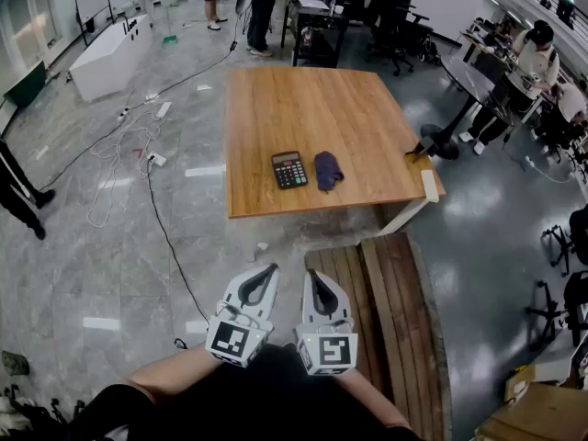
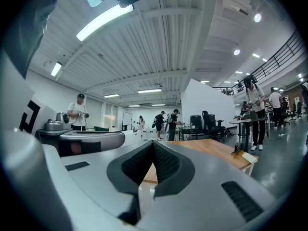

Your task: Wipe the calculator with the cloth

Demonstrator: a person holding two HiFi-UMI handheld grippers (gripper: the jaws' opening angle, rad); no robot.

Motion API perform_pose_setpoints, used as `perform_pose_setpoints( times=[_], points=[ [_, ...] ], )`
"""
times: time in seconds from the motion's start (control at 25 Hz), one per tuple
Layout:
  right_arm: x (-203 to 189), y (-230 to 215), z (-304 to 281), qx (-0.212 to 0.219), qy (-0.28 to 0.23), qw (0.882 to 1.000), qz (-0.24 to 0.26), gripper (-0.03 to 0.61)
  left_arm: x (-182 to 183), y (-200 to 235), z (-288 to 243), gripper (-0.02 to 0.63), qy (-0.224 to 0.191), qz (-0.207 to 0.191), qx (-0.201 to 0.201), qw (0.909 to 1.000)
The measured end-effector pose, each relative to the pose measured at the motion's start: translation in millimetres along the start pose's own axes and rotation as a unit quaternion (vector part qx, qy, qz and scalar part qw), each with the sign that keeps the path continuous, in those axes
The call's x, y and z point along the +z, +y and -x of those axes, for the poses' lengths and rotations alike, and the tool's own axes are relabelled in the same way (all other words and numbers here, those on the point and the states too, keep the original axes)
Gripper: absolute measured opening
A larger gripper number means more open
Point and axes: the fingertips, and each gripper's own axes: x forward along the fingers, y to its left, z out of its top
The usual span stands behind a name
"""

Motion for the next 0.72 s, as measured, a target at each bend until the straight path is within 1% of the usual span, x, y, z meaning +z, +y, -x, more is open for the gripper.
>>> perform_pose_setpoints(
  times=[0.16, 0.32, 0.44, 0.6, 0.72],
  points=[
    [-2.9, -6.4, -3.9, 0.0, -0.004, 1.0, 0.002, 0.015, -8.5, -0.4, -6.6, 0.006, 0.001, -0.019, -0.001, 0.9998],
    [-7.8, -17.4, -5.1, 0.002, -0.002, 1.0, 0.001, 0.015, -10.5, -6.2, -17.1, 0.006, 0.003, -0.014, 0.004, 0.9999],
    [-8.4, -29.0, -5.4, 0.002, 0.001, 1.0, -0.002, 0.015, -12.0, -10.1, -25.7, 0.006, 0.002, -0.017, 0.01, 0.9998],
    [-3.2, -50.8, -8.3, 0.006, -0.01, 1.0, -0.027, 0.015, -9.7, -12.3, -40.5, 0.006, 0.007, -0.005, 0.027, 0.9996],
    [-1.3, -68.4, -8.9, 0.008, -0.014, 0.999, -0.034, 0.015, -5.2, -19.8, -50.7, 0.006, 0.001, -0.008, 0.039, 0.9992]
  ],
)
